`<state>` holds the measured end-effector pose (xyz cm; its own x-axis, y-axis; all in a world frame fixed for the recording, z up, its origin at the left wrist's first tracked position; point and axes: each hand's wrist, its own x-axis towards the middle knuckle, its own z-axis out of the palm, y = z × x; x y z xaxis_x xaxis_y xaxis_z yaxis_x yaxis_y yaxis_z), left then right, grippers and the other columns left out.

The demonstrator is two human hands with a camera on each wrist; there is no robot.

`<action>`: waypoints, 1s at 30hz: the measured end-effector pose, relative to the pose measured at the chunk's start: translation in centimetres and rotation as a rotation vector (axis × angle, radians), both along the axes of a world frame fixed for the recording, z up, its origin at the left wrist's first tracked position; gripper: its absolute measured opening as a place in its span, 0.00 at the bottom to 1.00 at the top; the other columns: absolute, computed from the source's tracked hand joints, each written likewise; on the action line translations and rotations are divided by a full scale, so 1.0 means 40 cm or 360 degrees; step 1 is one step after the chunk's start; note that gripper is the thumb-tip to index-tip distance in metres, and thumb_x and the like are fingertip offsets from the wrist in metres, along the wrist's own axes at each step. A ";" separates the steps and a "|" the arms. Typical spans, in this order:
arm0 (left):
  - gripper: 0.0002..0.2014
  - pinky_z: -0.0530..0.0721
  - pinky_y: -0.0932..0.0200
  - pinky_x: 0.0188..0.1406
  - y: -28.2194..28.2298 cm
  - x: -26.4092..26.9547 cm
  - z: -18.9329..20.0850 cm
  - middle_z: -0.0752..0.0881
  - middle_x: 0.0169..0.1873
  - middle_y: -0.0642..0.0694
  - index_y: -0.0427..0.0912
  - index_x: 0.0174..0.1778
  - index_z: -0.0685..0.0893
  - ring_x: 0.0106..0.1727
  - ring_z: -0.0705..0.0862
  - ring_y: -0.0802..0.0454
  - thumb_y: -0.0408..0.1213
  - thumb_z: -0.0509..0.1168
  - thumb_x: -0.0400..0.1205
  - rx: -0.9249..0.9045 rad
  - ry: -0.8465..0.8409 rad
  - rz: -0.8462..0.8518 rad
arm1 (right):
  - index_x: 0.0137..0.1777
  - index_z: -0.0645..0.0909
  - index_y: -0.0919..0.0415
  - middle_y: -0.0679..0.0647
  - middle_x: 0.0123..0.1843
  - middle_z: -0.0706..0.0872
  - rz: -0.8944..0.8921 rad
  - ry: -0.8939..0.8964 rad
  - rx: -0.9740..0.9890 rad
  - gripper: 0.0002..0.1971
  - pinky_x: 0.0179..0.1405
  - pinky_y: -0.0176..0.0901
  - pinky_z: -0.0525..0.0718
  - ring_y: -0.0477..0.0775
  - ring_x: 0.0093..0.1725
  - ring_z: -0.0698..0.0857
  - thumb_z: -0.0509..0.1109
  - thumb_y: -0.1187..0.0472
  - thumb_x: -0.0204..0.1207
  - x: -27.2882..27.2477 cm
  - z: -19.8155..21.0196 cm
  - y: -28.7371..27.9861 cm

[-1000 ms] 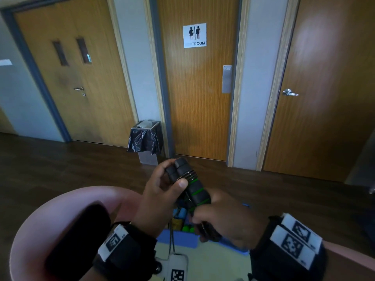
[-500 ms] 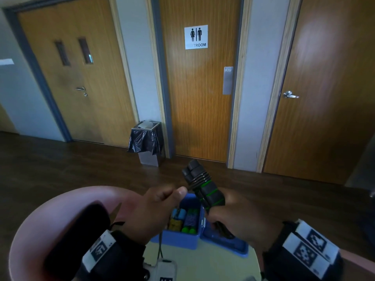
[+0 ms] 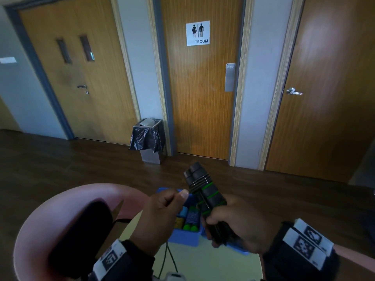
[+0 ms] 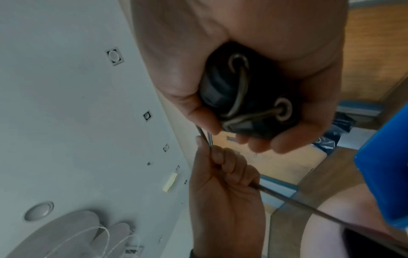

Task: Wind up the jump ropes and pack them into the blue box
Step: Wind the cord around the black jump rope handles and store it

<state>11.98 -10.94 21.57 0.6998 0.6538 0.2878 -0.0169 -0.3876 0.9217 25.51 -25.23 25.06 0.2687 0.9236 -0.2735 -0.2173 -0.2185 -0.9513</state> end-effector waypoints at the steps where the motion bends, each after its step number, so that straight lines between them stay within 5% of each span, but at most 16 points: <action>1: 0.41 0.79 0.33 0.33 -0.001 0.002 0.001 0.74 0.30 0.24 0.25 0.34 0.72 0.32 0.75 0.46 0.69 0.65 0.74 -0.0023 -0.0013 -0.0013 | 0.59 0.77 0.69 0.67 0.40 0.80 0.0054 0.0115 0.0021 0.24 0.31 0.50 0.82 0.62 0.32 0.81 0.72 0.68 0.61 -0.001 -0.001 -0.002; 5: 0.32 0.76 0.40 0.32 -0.015 0.011 0.009 0.73 0.27 0.28 0.33 0.29 0.72 0.31 0.76 0.49 0.62 0.65 0.76 -0.0027 -0.0079 -0.0055 | 0.64 0.75 0.70 0.67 0.42 0.80 0.0205 0.0412 0.0109 0.28 0.32 0.51 0.82 0.63 0.35 0.81 0.72 0.68 0.62 -0.001 0.002 -0.013; 10: 0.28 0.74 0.53 0.32 -0.022 0.020 0.022 0.73 0.24 0.47 0.40 0.24 0.71 0.29 0.74 0.53 0.62 0.65 0.73 -0.0034 -0.0067 -0.0053 | 0.62 0.76 0.68 0.67 0.42 0.80 0.0301 0.0490 0.0164 0.25 0.33 0.50 0.82 0.63 0.36 0.81 0.72 0.67 0.63 0.004 0.002 -0.021; 17: 0.34 0.72 0.43 0.28 -0.010 0.013 0.019 0.68 0.25 0.32 0.29 0.29 0.69 0.27 0.70 0.51 0.62 0.65 0.77 0.0116 -0.0129 -0.0033 | 0.66 0.73 0.69 0.67 0.42 0.81 0.0288 0.0431 0.0132 0.30 0.33 0.50 0.82 0.63 0.35 0.82 0.73 0.67 0.62 0.018 -0.005 -0.031; 22: 0.30 0.73 0.52 0.27 -0.036 0.031 0.008 0.72 0.23 0.32 0.34 0.26 0.74 0.27 0.74 0.50 0.61 0.69 0.74 -0.0251 -0.0253 -0.0106 | 0.61 0.77 0.69 0.66 0.42 0.81 0.0392 0.0609 0.0189 0.23 0.34 0.51 0.83 0.63 0.37 0.82 0.72 0.67 0.65 0.012 0.003 -0.029; 25: 0.27 0.74 0.57 0.27 -0.057 0.046 0.012 0.73 0.20 0.37 0.35 0.26 0.76 0.21 0.75 0.46 0.57 0.69 0.77 -0.0676 -0.0436 -0.0378 | 0.62 0.78 0.68 0.64 0.45 0.80 0.0539 0.0908 0.0279 0.18 0.38 0.51 0.84 0.62 0.40 0.82 0.66 0.67 0.72 0.006 0.007 -0.030; 28: 0.34 0.79 0.51 0.35 -0.061 0.055 0.036 0.79 0.23 0.35 0.24 0.35 0.77 0.27 0.80 0.39 0.60 0.72 0.75 -0.0901 -0.0505 -0.0601 | 0.66 0.75 0.67 0.61 0.46 0.80 0.0606 0.1028 0.0358 0.19 0.41 0.50 0.85 0.59 0.42 0.83 0.61 0.64 0.75 -0.007 0.010 -0.019; 30: 0.39 0.83 0.41 0.51 -0.053 0.064 0.050 0.85 0.43 0.22 0.21 0.58 0.82 0.47 0.82 0.29 0.60 0.74 0.73 -0.0898 -0.0566 -0.0608 | 0.66 0.75 0.67 0.59 0.46 0.81 0.0658 0.1018 0.0422 0.20 0.41 0.49 0.86 0.57 0.43 0.85 0.61 0.62 0.75 -0.013 0.006 -0.001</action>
<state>14.55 -13.08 23.56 0.8342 0.5000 0.2324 -0.3877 0.2323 0.8920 24.99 -25.26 25.32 -0.2435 0.9698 -0.0165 -0.6884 -0.1848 -0.7014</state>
